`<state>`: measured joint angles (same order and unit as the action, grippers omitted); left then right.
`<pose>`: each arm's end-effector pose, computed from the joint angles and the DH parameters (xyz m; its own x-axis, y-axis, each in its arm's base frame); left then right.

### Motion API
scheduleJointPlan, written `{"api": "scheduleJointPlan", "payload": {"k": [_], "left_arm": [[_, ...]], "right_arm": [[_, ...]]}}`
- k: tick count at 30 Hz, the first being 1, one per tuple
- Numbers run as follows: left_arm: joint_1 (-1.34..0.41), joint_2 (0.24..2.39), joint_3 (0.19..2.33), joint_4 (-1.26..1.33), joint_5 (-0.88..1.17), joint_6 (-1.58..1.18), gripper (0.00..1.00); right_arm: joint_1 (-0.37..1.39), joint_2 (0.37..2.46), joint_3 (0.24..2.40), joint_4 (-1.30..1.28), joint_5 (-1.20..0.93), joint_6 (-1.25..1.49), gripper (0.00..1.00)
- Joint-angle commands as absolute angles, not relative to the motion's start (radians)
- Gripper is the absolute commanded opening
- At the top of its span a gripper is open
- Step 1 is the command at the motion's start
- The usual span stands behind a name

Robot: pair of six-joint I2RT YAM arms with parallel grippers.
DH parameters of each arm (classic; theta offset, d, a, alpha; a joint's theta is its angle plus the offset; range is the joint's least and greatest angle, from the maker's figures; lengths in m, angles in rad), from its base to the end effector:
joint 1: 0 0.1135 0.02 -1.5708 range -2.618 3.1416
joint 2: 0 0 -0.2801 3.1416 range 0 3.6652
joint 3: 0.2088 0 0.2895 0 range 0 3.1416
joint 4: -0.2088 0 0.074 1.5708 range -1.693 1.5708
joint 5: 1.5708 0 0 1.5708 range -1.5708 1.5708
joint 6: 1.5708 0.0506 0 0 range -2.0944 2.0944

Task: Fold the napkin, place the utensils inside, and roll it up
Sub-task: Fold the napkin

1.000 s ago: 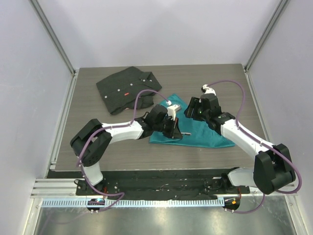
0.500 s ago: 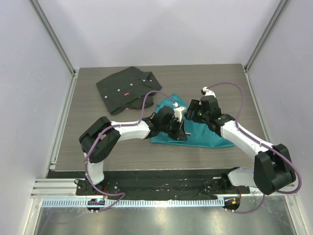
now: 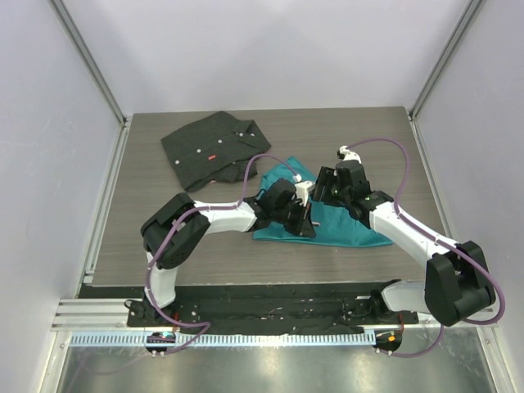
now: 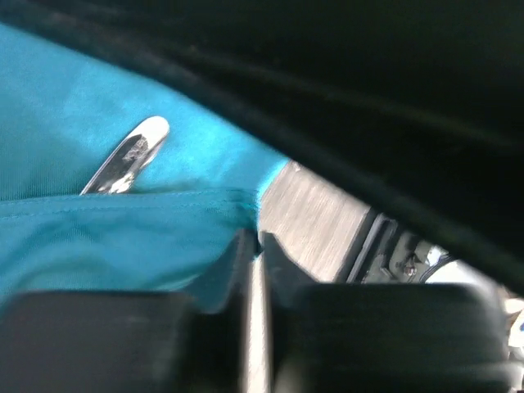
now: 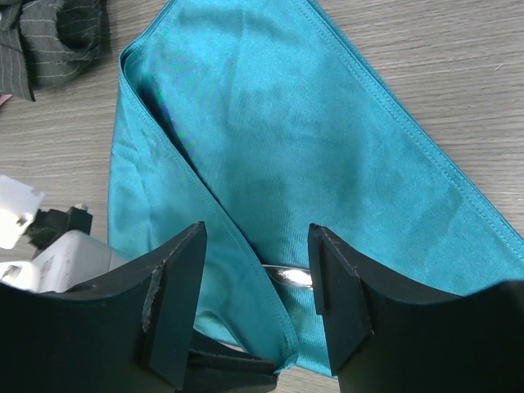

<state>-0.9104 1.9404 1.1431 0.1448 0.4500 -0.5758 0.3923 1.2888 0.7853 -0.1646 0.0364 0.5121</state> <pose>0.2629 -0.3744 0.1414 -0.8151 0.2501 -0.5226 0.5715 0.4954 -0.6542 0.2935 0.1194 0.2213 -0.6733 0.2514 -0.6953 -0.0295 0.9305 0.3650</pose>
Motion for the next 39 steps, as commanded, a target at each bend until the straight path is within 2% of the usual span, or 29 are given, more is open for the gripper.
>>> {"api": "scheduleJointPlan", "payload": {"k": [1, 2, 3, 5, 6, 9, 16, 20, 25, 32, 39], "left_arm": [[-0.922, 1.940, 1.207, 0.157, 0.486, -0.594, 0.26], [-0.922, 1.937, 1.210, 0.152, 0.485, -0.595, 0.37], [-0.920, 1.930, 1.213, 0.147, 0.477, -0.597, 0.61], [-0.920, 1.901, 1.215, 0.138, 0.457, -0.589, 0.74], [-0.920, 1.887, 1.215, 0.118, 0.445, -0.580, 0.88], [-0.916, 1.821, 1.213, 0.049, 0.400, -0.531, 0.97], [-0.775, 1.605, 1.120, -0.162, 0.293, -0.466, 1.00], [-0.516, 1.506, 1.170, -0.447, 0.106, -0.463, 1.00], [-0.247, 1.431, 1.192, -0.575, 0.103, -0.399, 1.00], [-0.201, 1.413, 1.169, -0.548, 0.058, -0.391, 1.00], [-0.199, 1.416, 1.183, -0.572, 0.051, -0.382, 1.00]], "right_arm": [[0.388, 1.255, 0.795, -0.164, 0.074, 0.534, 0.61], [0.382, 1.252, 0.798, -0.170, 0.089, 0.537, 0.61], [0.379, 1.243, 0.799, -0.175, 0.090, 0.543, 0.62], [0.365, 1.233, 0.810, -0.198, 0.100, 0.546, 0.63], [0.361, 1.218, 0.816, -0.207, 0.101, 0.546, 0.63], [0.327, 1.200, 0.838, -0.253, 0.103, 0.540, 0.64], [0.224, 1.151, 0.876, -0.454, 0.112, 0.512, 0.67], [0.086, 1.129, 0.845, -0.603, 0.088, 0.518, 0.69], [-0.197, 1.117, 0.779, -0.767, -0.038, 0.523, 0.69], [-0.460, 1.210, 0.786, -0.854, -0.205, 0.577, 0.66], [-0.485, 1.387, 0.833, -0.910, -0.114, 0.609, 0.61]]}}
